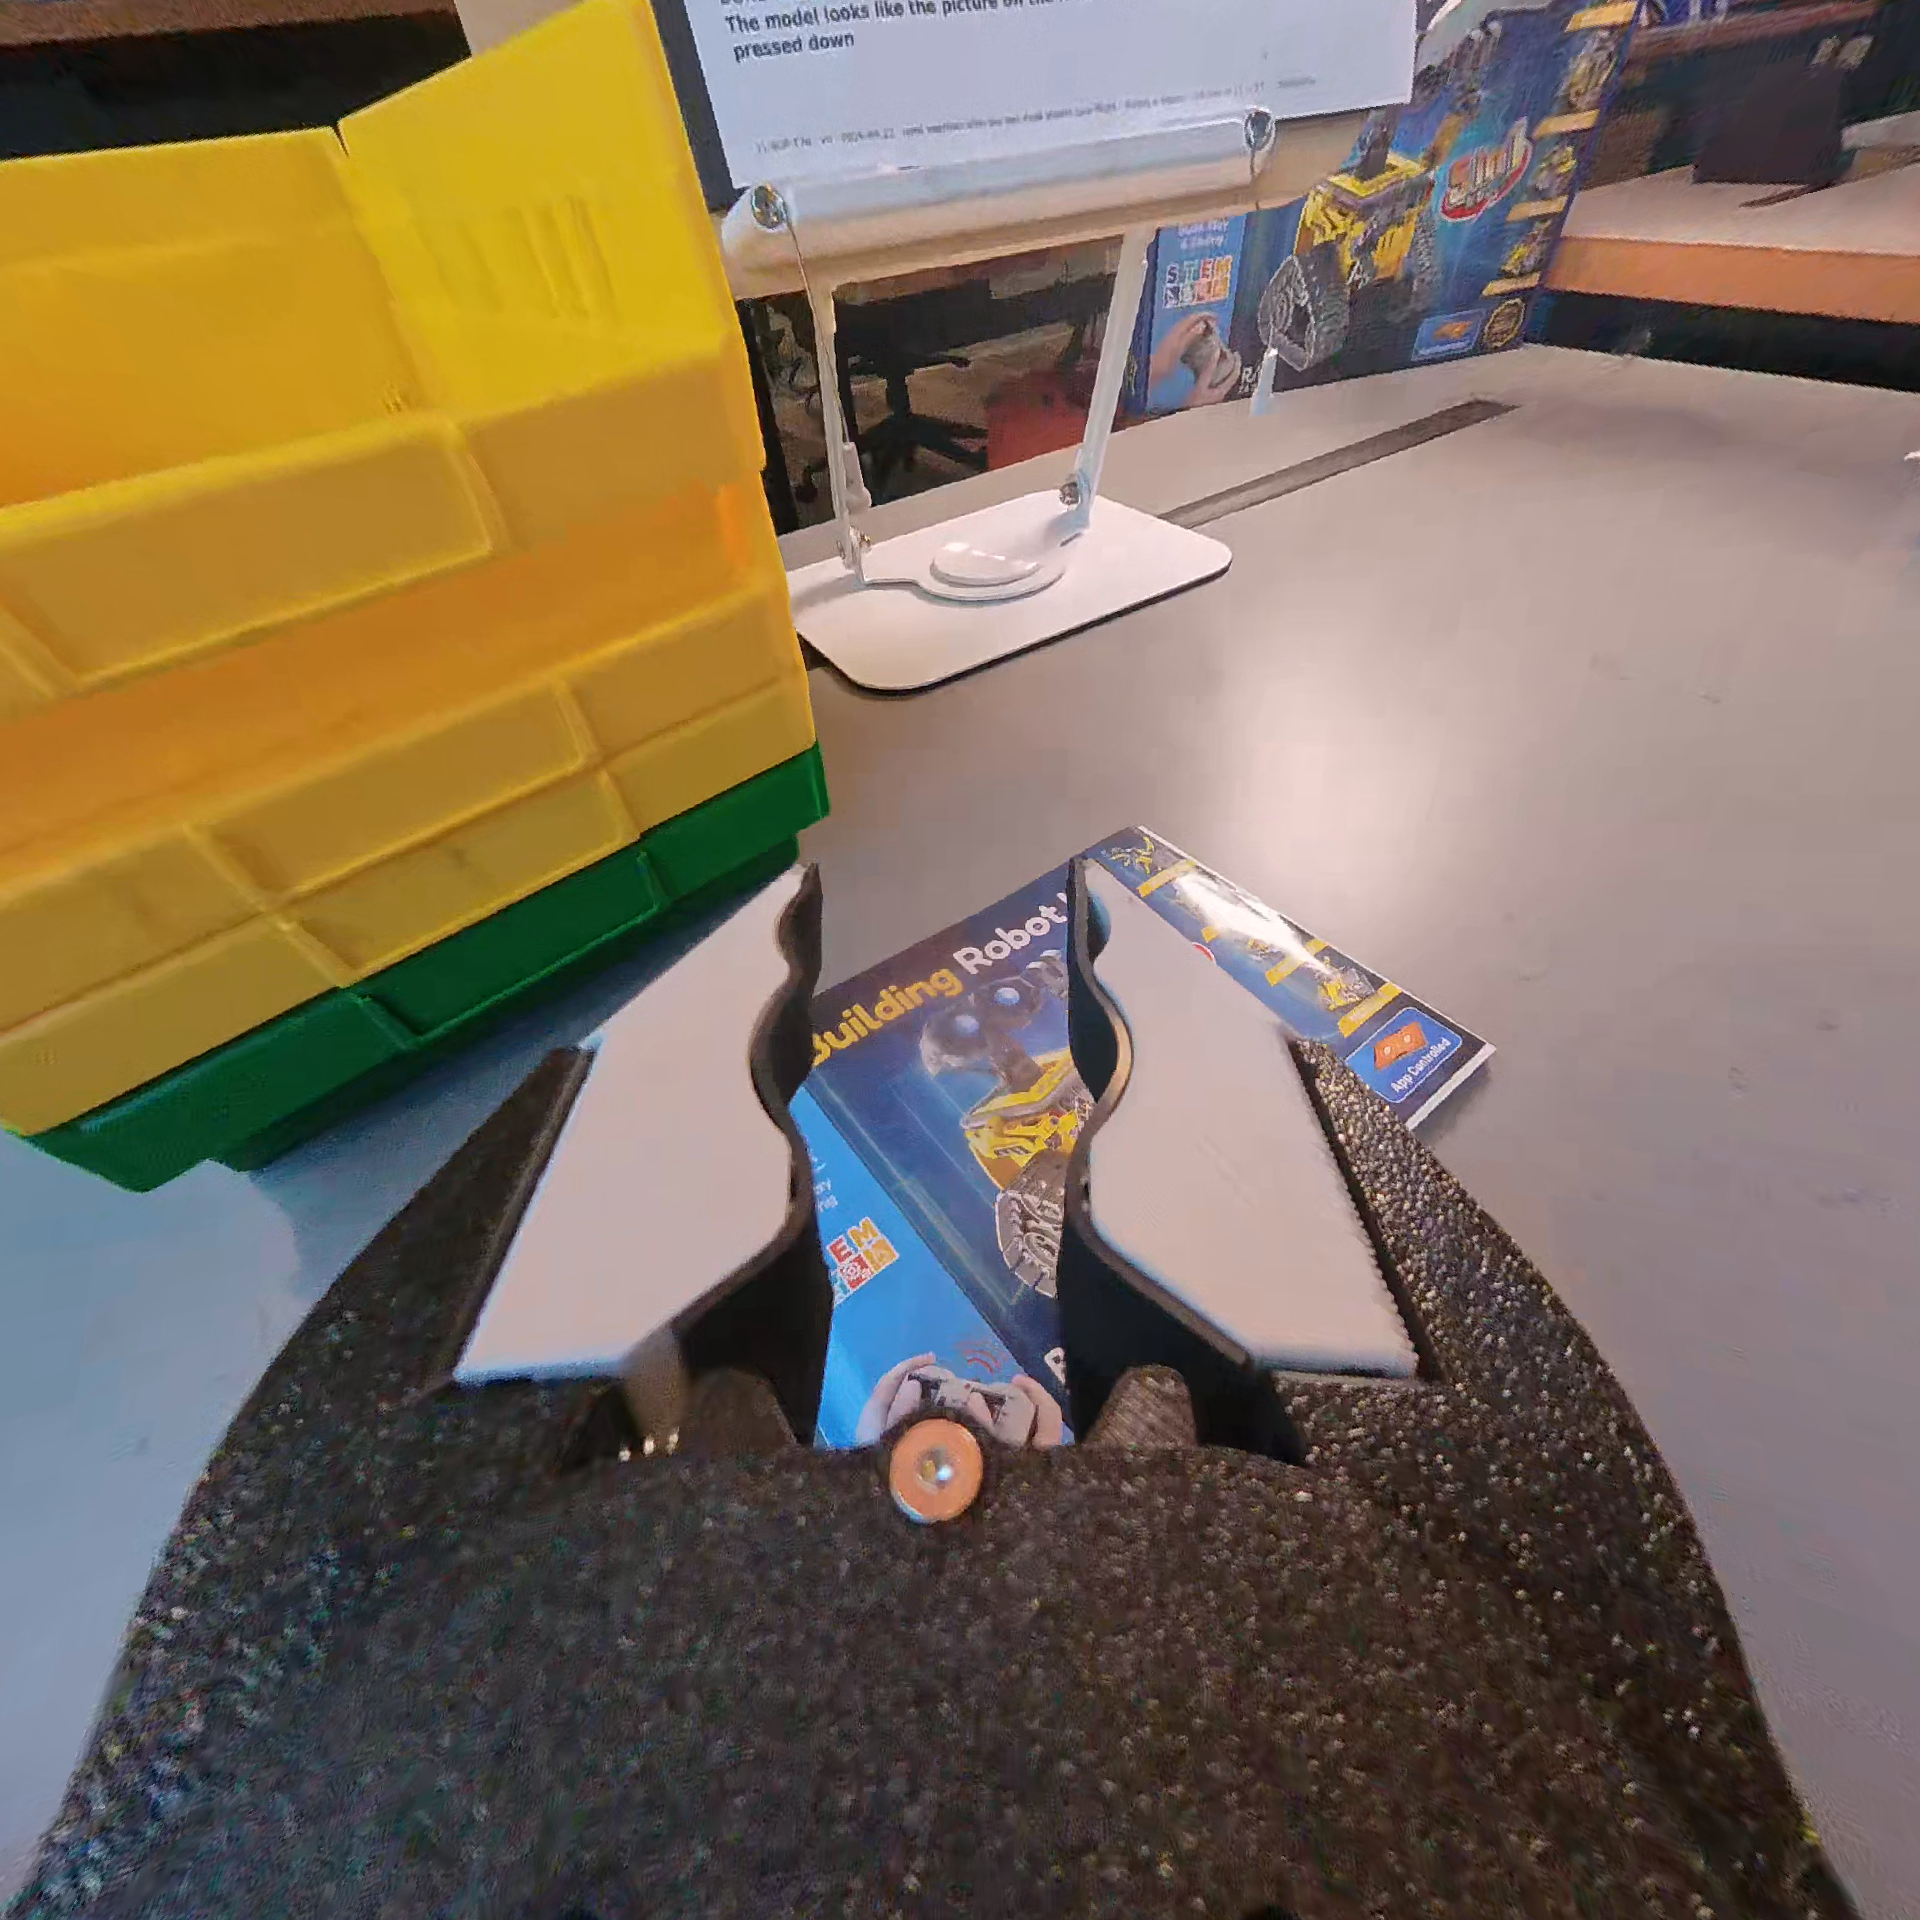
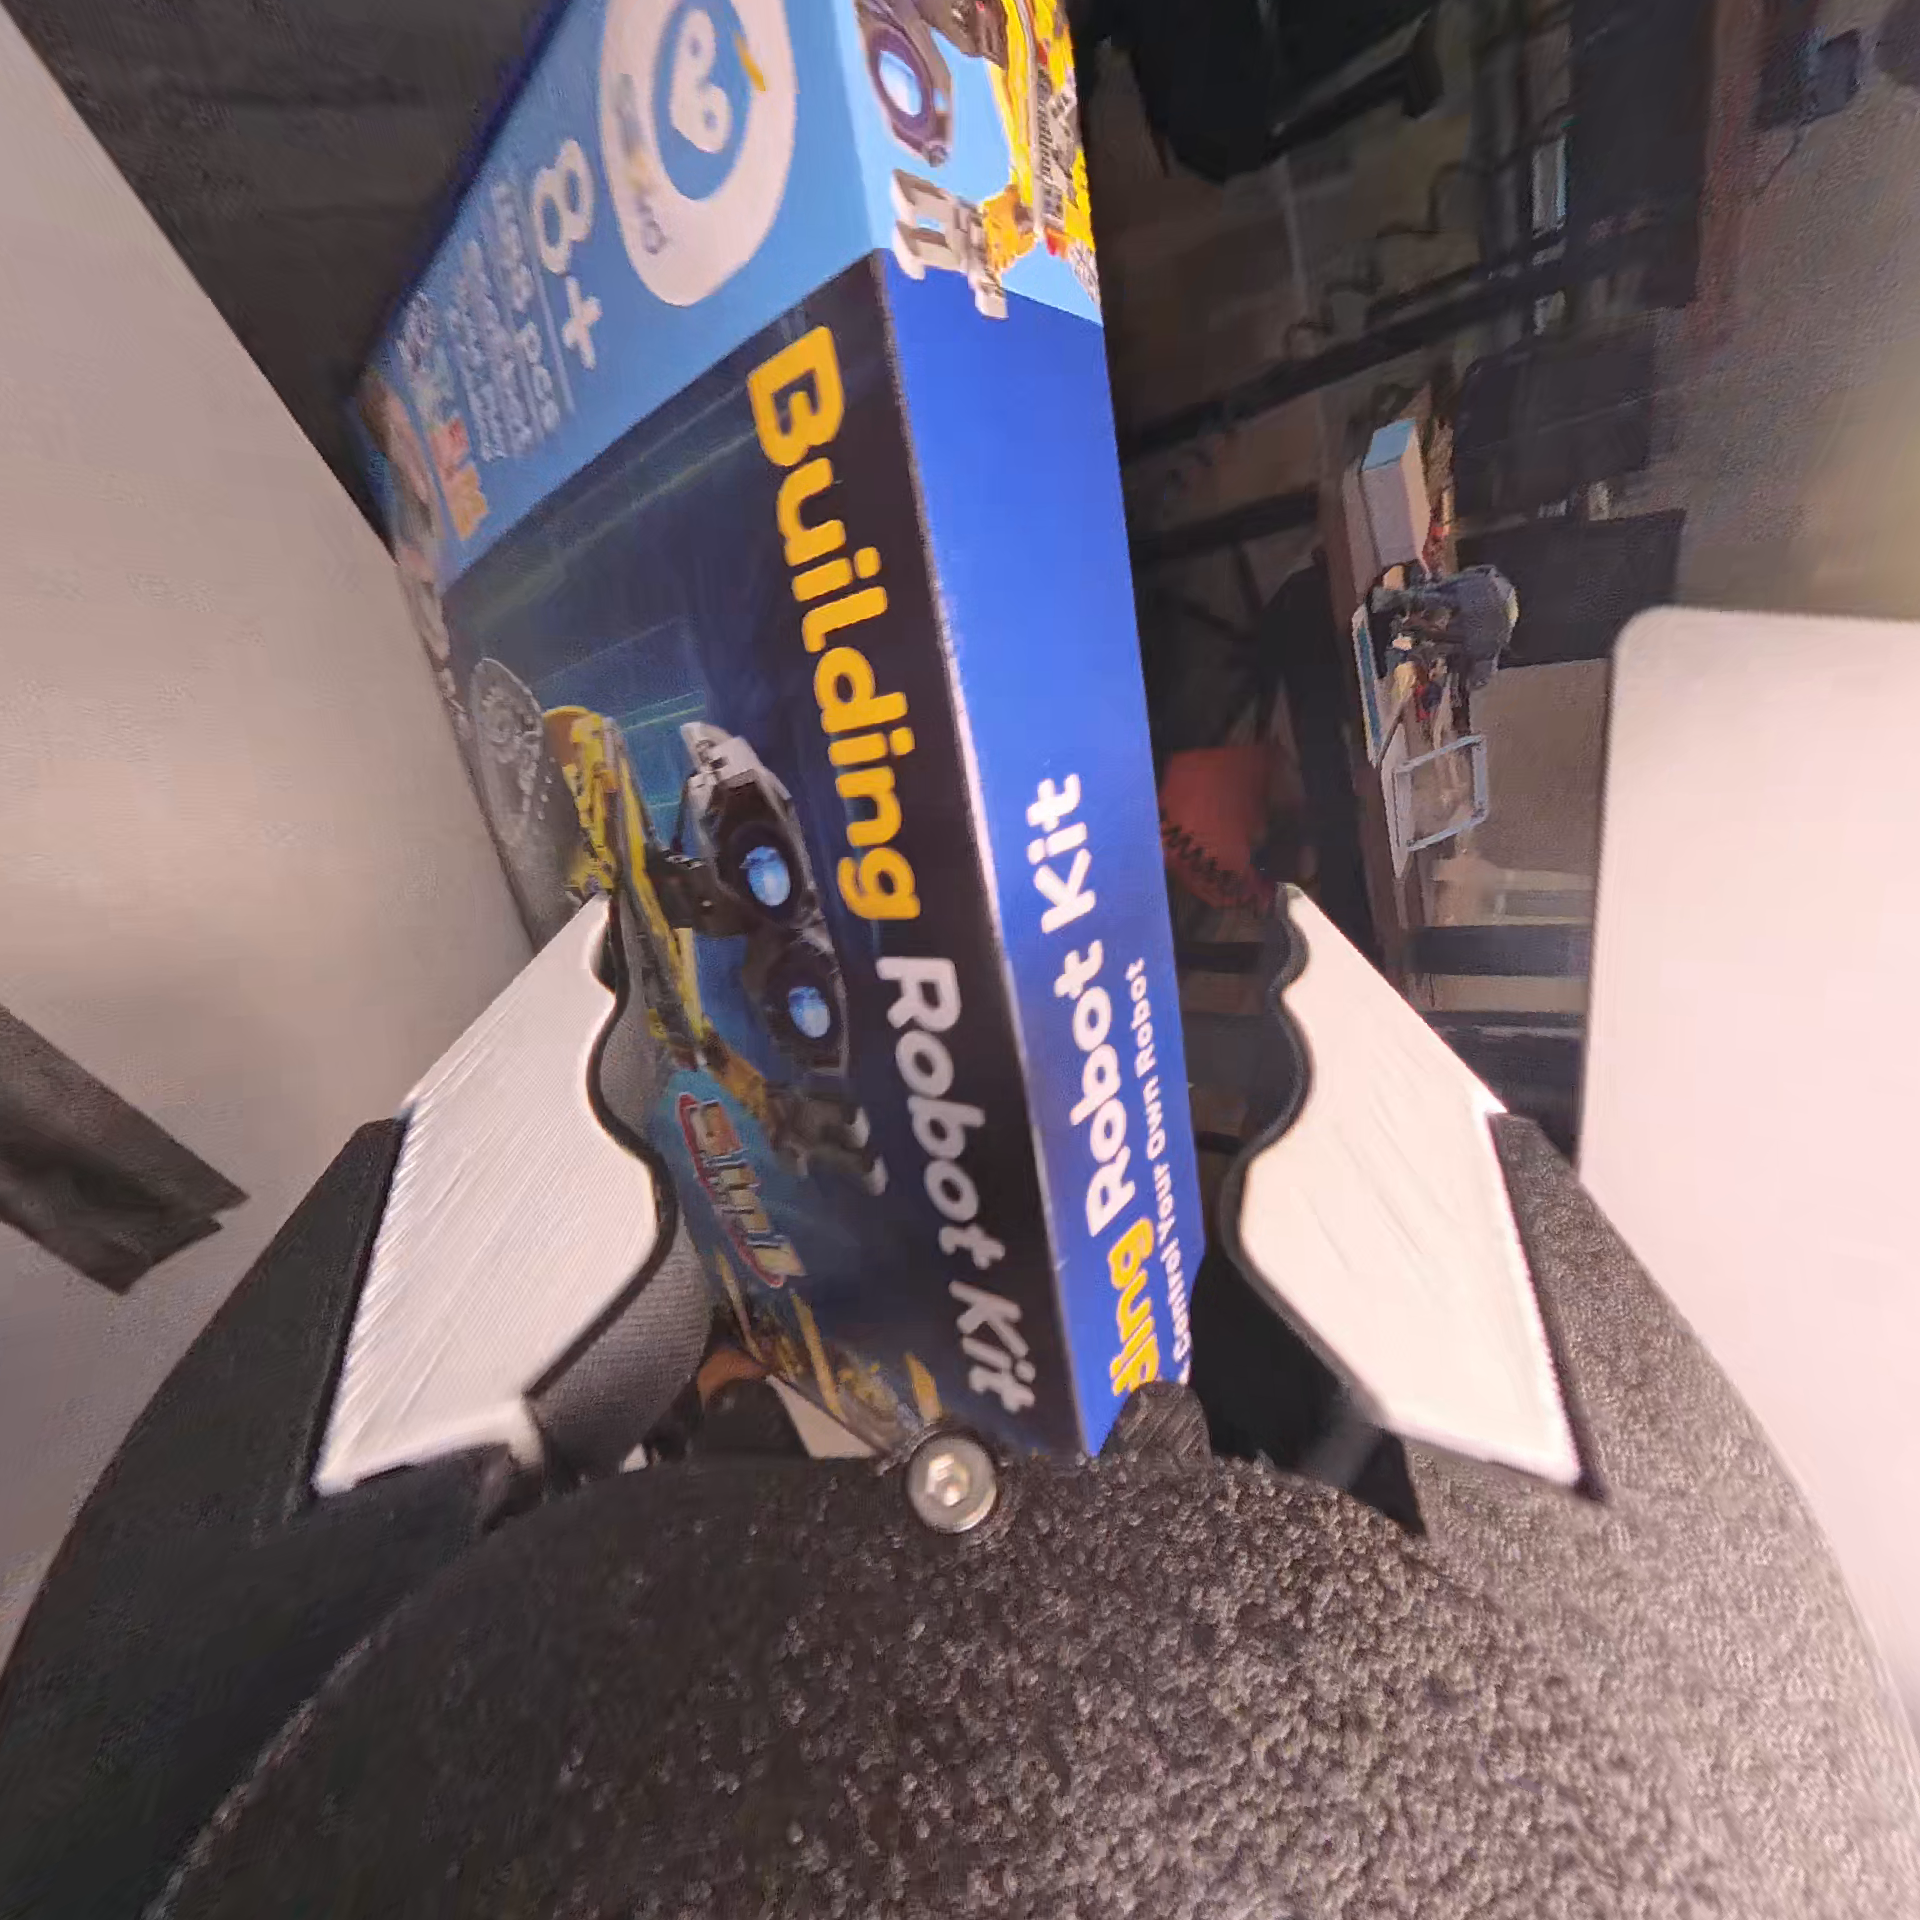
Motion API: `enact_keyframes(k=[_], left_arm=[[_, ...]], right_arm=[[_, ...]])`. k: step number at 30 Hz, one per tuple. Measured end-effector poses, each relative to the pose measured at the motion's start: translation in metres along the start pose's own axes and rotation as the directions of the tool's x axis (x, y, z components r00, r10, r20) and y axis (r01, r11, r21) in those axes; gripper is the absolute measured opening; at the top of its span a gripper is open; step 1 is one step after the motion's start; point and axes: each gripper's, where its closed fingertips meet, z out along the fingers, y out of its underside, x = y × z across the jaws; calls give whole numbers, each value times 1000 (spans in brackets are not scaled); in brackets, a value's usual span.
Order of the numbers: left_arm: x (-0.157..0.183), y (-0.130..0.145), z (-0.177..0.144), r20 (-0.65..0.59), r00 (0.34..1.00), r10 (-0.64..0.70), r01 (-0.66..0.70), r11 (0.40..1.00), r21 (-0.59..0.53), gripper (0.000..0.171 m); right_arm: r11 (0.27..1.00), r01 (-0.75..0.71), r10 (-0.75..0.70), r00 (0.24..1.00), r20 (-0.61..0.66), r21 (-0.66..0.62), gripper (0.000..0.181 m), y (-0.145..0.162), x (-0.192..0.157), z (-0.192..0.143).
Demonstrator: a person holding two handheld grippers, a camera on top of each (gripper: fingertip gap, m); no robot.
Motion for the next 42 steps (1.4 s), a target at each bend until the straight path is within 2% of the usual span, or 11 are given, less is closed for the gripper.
enact_keyframes(k=[4,5,9,12,17,23,29,33,37,40,42], left_arm=[[12,-19,-1,-97,993,-74,85,990,115,44],[16,-22,-1,-123,989,-87,103,986,133,44],[27,-27,1,-173,981,-92,116,984,138,44],[40,-38,-5,-229,968,-103,146,973,178,43],[67,-52,-11,-295,954,-58,125,969,213,41],[100,-61,-15,-381,925,-15,113,965,236,42],[142,-67,-6,-538,841,-64,200,959,199,65],[179,-63,14,-619,782,-77,190,975,118,84],[193,-90,29,-632,773,-64,199,969,144,106],[189,-146,20,-630,776,30,219,924,313,109],[204,-181,-7,-700,695,165,215,881,421,101]], right_arm=[[988,5,28,978,207,-157,111,8,-5,34],[981,11,34,973,230,-193,116,13,-10,39],[965,78,-24,977,210,-252,91,12,-20,17],[957,160,-95,961,261,-241,69,8,-57,-29],[948,216,-161,959,235,-234,66,19,-117,-99],[967,217,-182,954,238,-130,66,18,-172,-220],[984,147,-168,956,242,103,66,-30,-211,-348],[950,49,-144,945,294,308,66,-75,-239,-405],[775,-163,-111,916,387,610,65,-128,-263,-456],[493,-434,-114,827,551,754,66,-146,-285,-480],[325,-603,-131,735,666,729,66,-144,-300,-475]])
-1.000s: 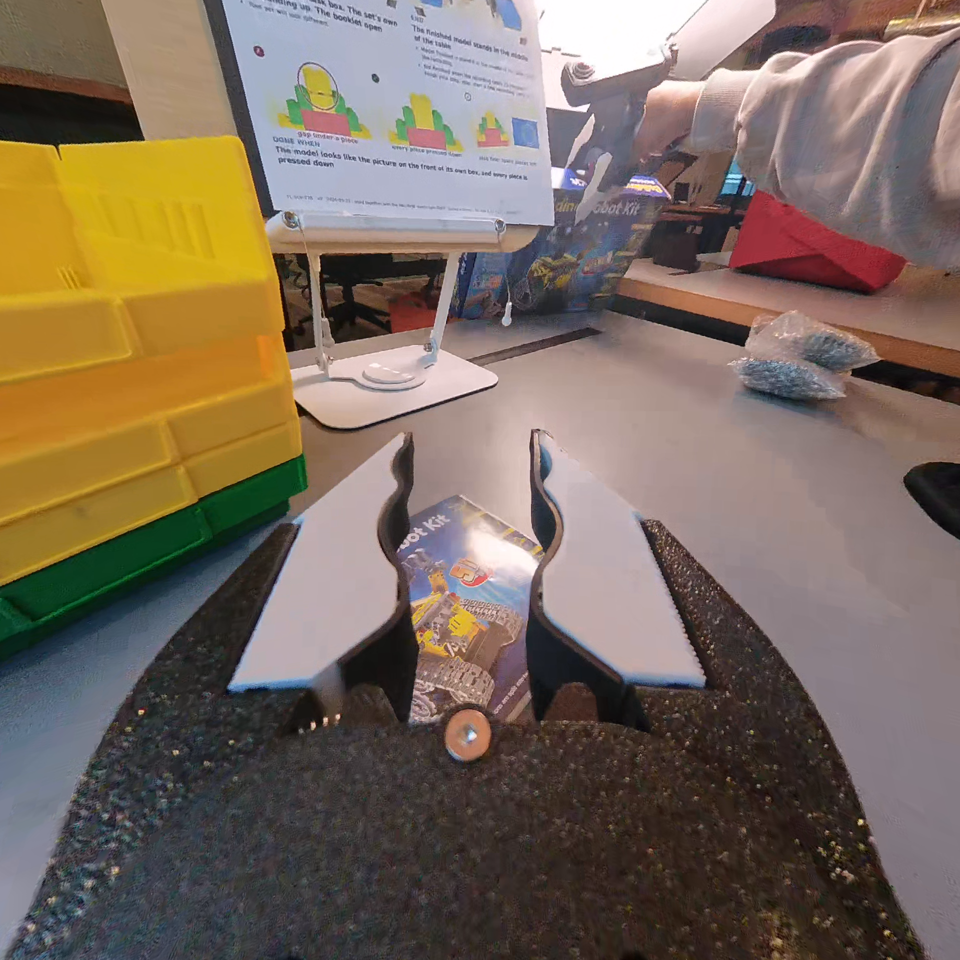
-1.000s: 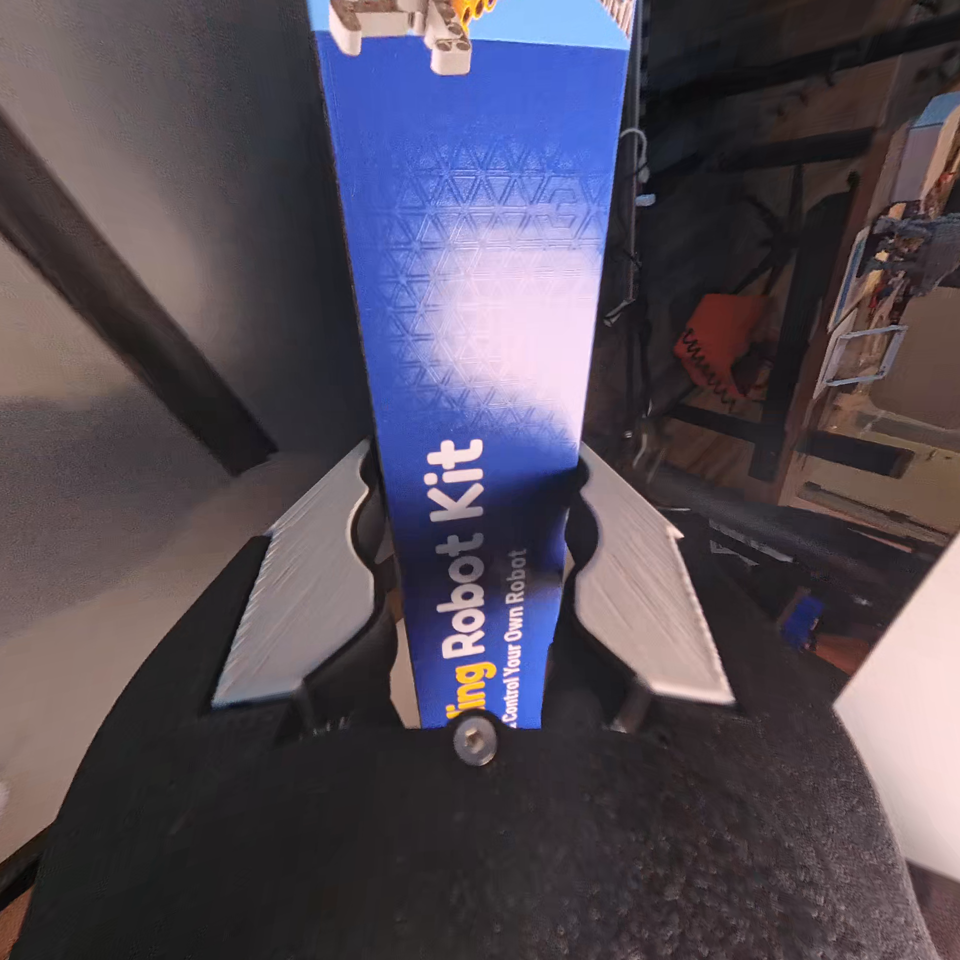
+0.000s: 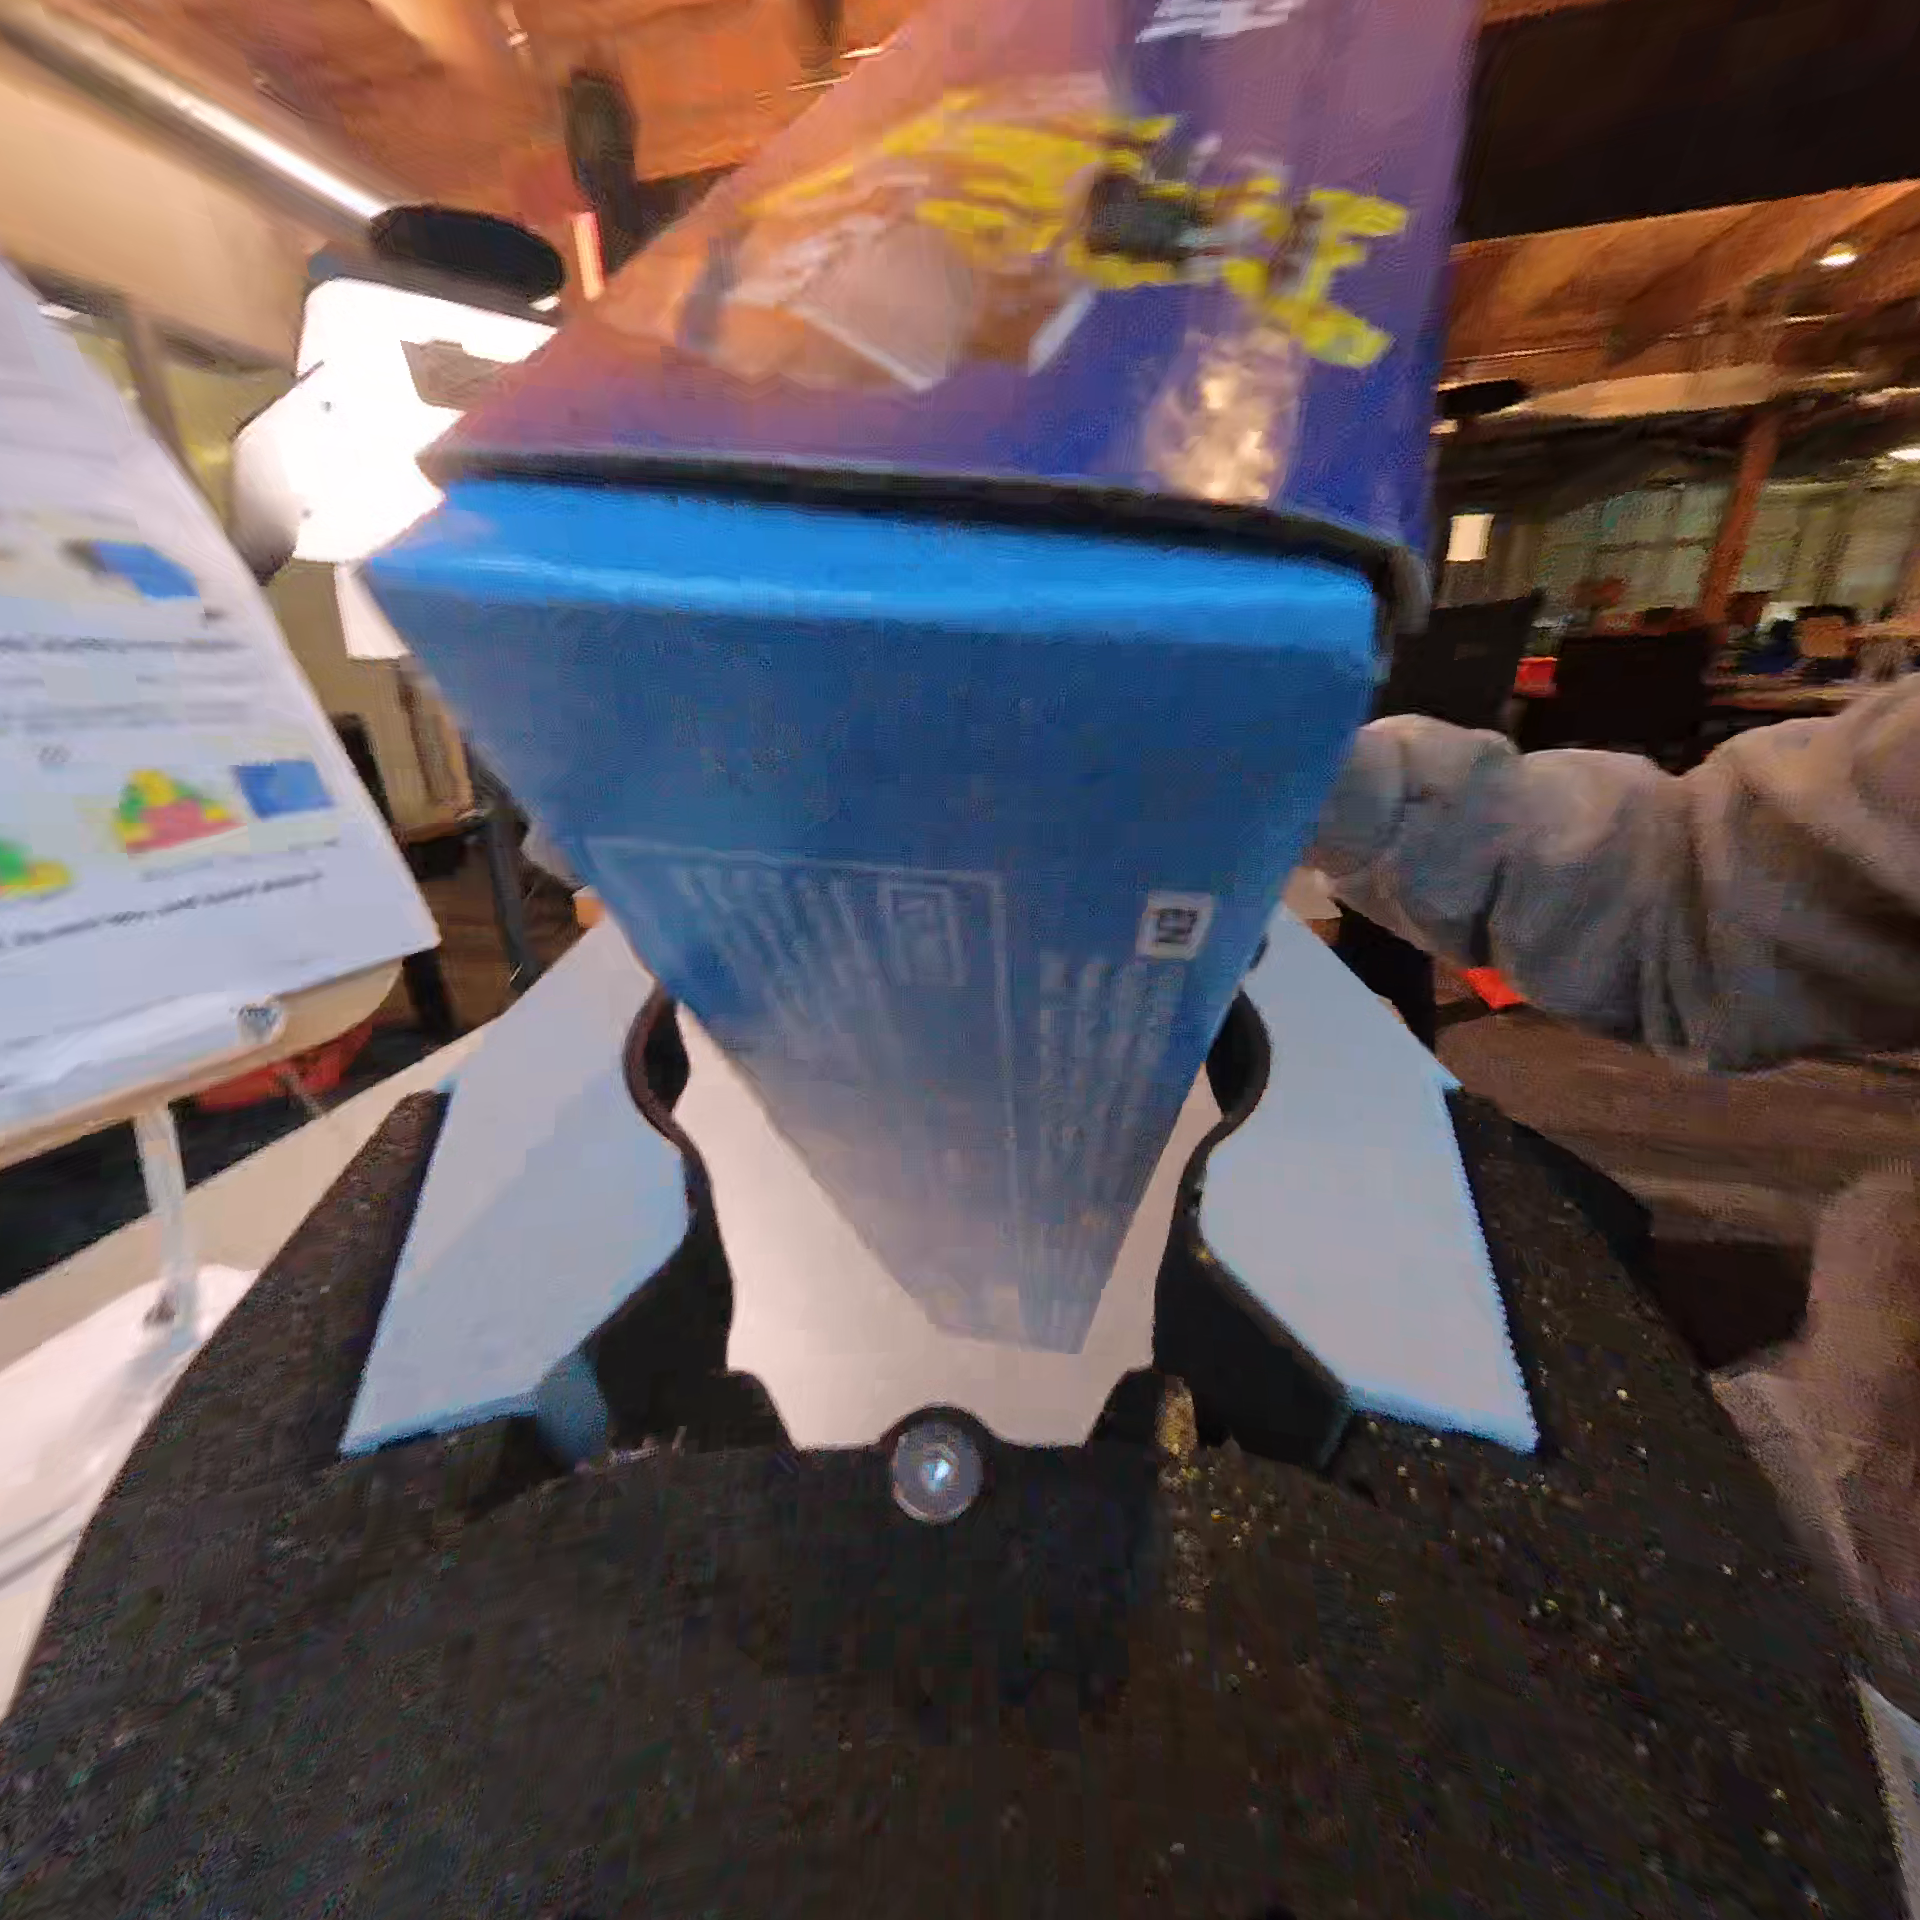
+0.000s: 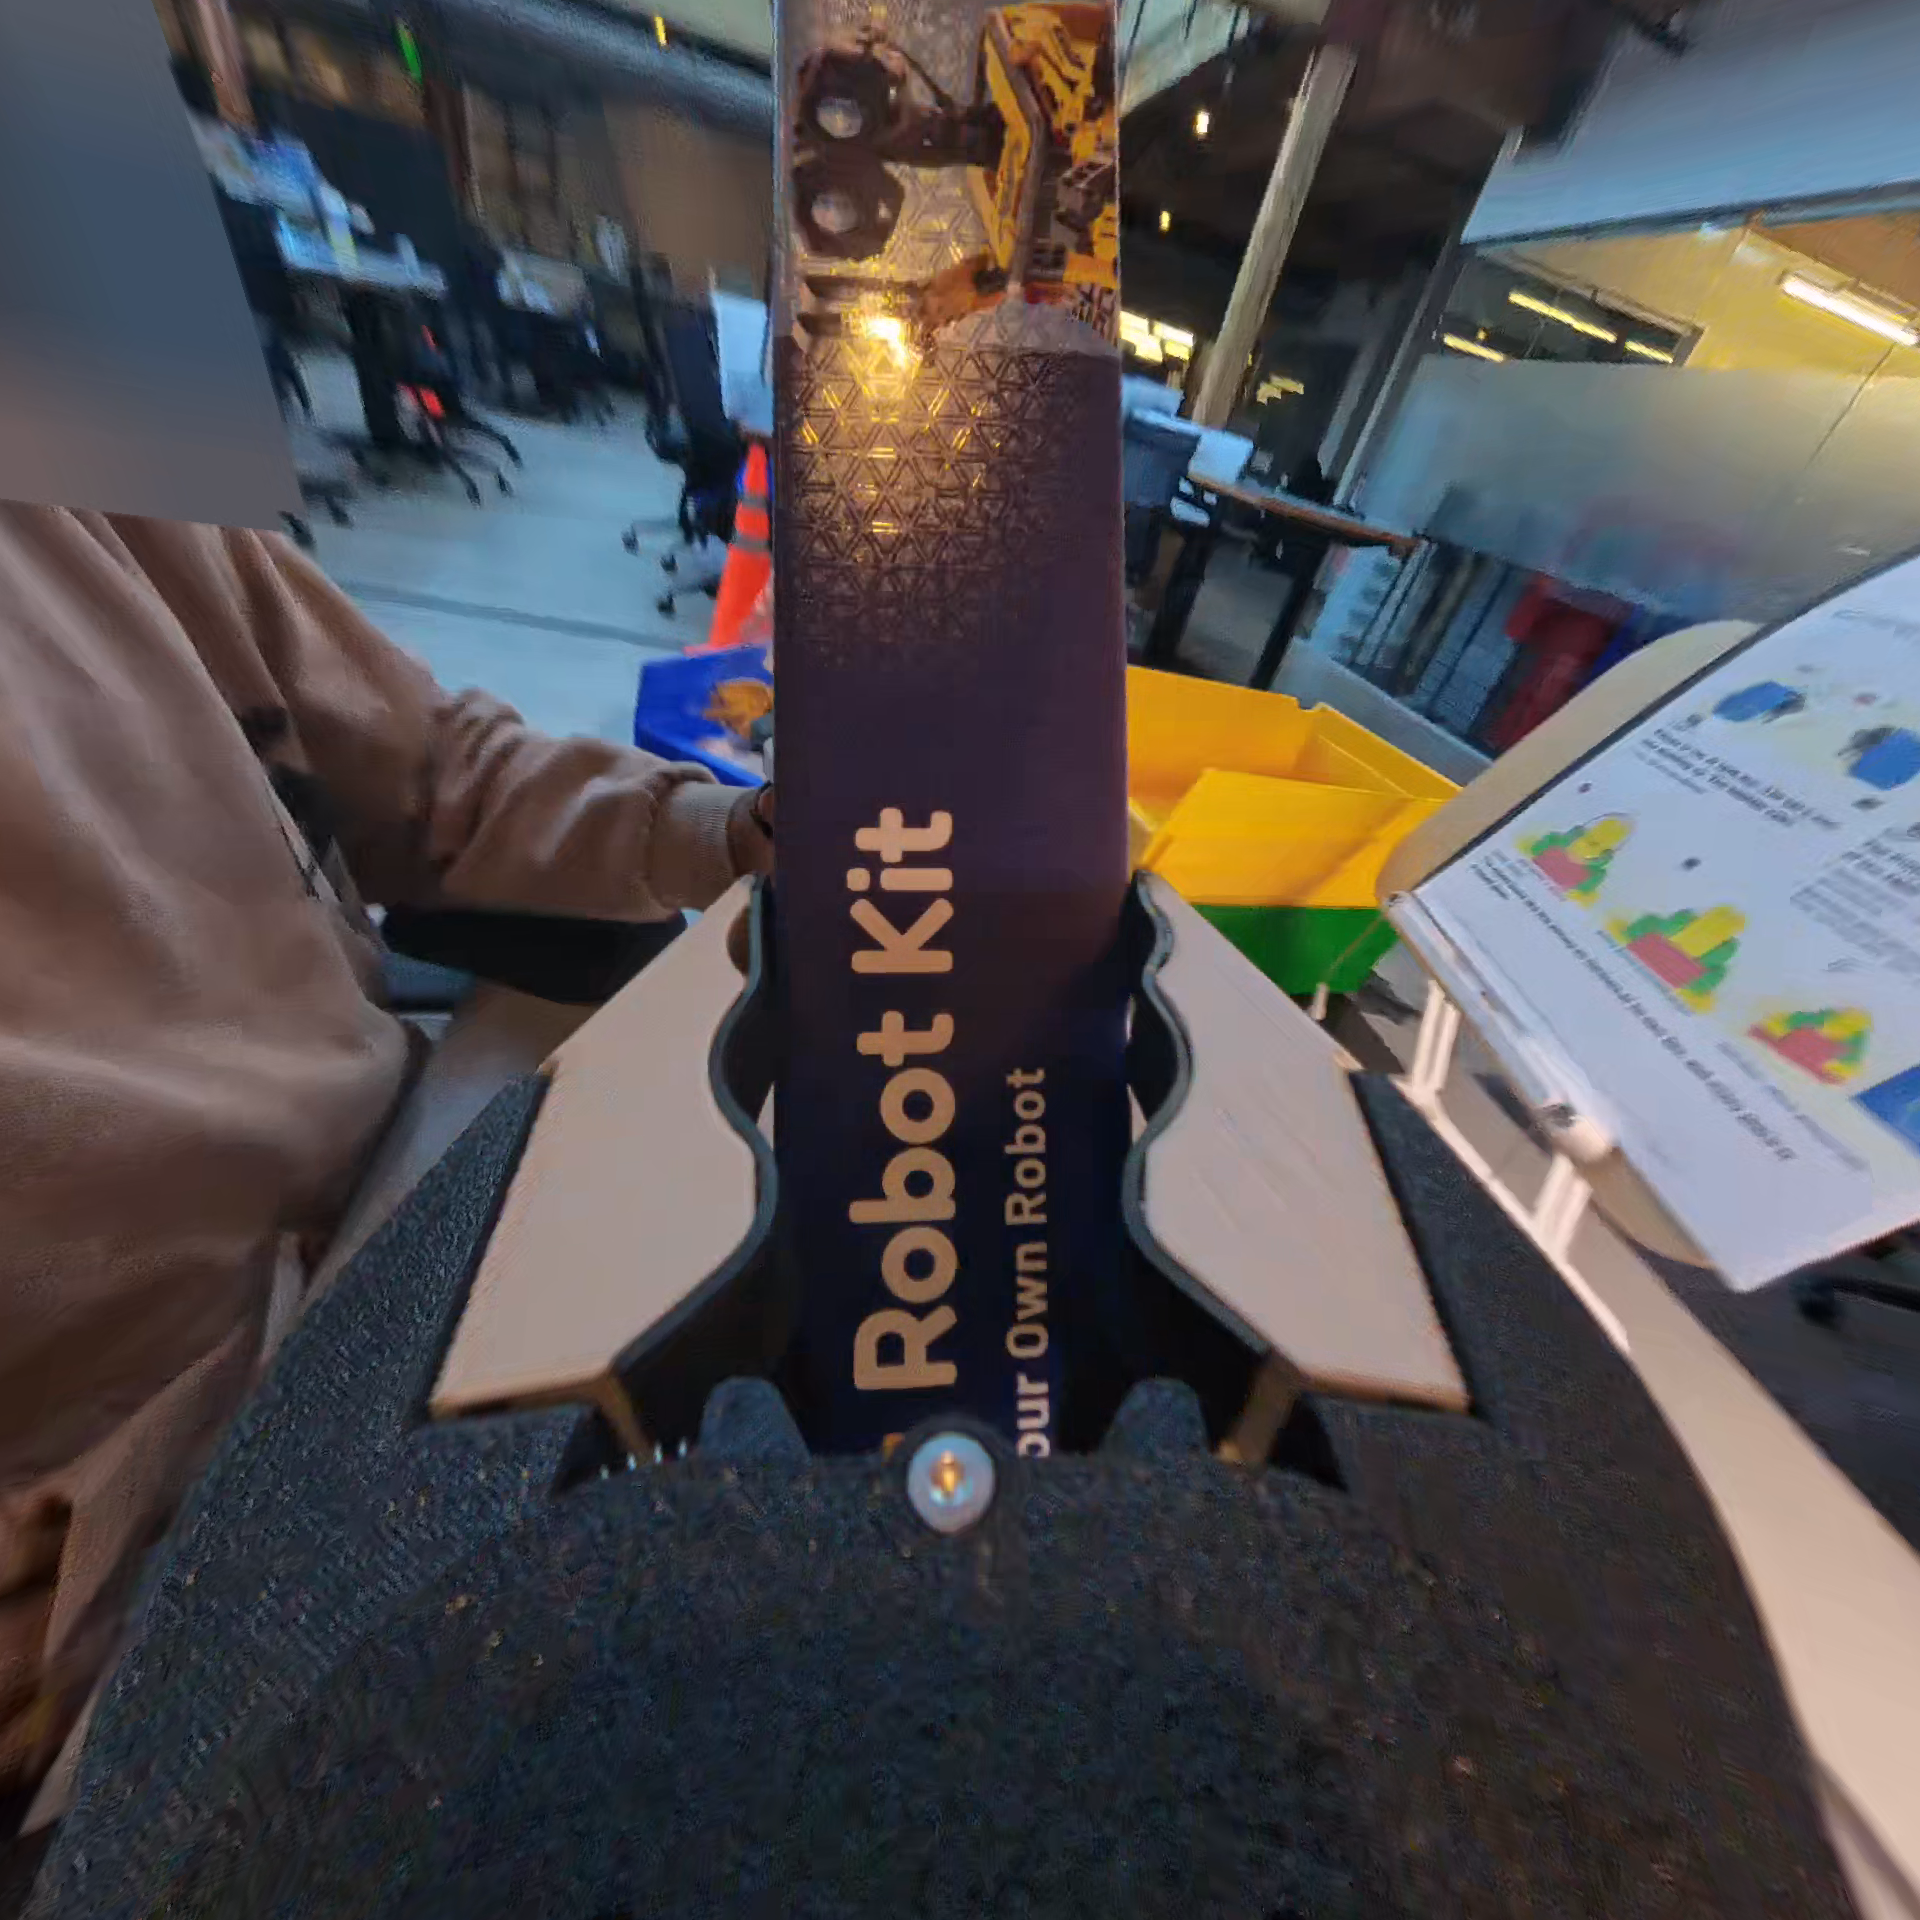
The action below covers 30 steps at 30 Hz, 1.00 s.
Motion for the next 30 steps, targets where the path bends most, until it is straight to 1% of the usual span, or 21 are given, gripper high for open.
enact_keyframes(k=[1,2,3,5,6,7,9,10,12,13,16,17,18,19,21,23,25,26,28,29,30], left_arm=[[12,-13,2,-57,997,60,-60,998,13,87],[18,-24,2,-76,991,110,-109,994,20,85],[22,-30,2,-96,985,142,-143,990,-4,83],[27,-31,5,-124,974,191,-202,976,-82,80],[29,-30,7,-129,968,214,-228,967,-114,83],[30,-31,8,-123,967,223,-238,962,-132,80],[27,-30,10,-107,968,225,-241,956,-166,80],[25,-30,10,-98,970,223,-236,958,-165,80],[20,-29,12,-78,974,213,-224,959,-173,80],[18,-29,12,-70,976,205,-214,961,-177,83],[17,-29,18,-71,977,202,-213,958,-195,80],[18,-29,20,-76,976,206,-217,954,-204,83],[19,-29,23,-85,973,214,-227,950,-213,80],[20,-30,26,-93,970,223,-239,945,-223,80],[26,-28,34,-120,961,249,-271,932,-240,80],[34,-26,41,-149,946,288,-318,914,-251,80],[46,-21,46,-178,922,344,-381,890,-253,80],[53,-19,48,-197,904,380,-420,873,-247,80],[68,-11,49,-236,857,458,-507,832,-227,81],[70,-8,49,-233,840,490,-537,812,-228,81],[70,-4,48,-230,819,525,-570,790,-227,81]], right_arm=[[997,-57,57,998,5,44,68,16,3,2],[994,-95,95,995,4,51,68,37,5,3],[992,-126,126,992,-11,28,69,58,7,6],[988,-136,131,989,-62,-78,68,99,8,16],[983,-142,133,988,-82,-117,67,112,9,20],[981,-151,140,985,-100,-119,67,114,11,22],[986,-145,135,984,-118,-83,66,100,17,16],[988,-127,113,982,-150,-88,67,92,22,11],[994,-64,44,977,-211,-90,74,68,29,0],[995,-25,0,968,-252,-96,78,55,33,-7],[974,110,-173,923,-344,-196,88,24,35,-17],[960,151,-229,908,-350,-236,90,15,32,-17],[943,189,-281,895,-347,-274,91,7,28,-14],[921,223,-332,878,-345,-319,96,-1,26,-11],[869,296,-426,855,-294,-397,97,-16,17,0],[811,350,-490,843,-219,-469,97,-27,7,13],[746,391,-529,839,-124,-539,96,-28,-4,25],[709,399,-529,846,-64,-582,96,-21,-11,32],[606,424,-523,850,65,-673,96,4,-26,41],[547,447,-525,842,125,-708,83,18,-34,43],[489,476,-578,805,137,-731,83,22,-33,44]])
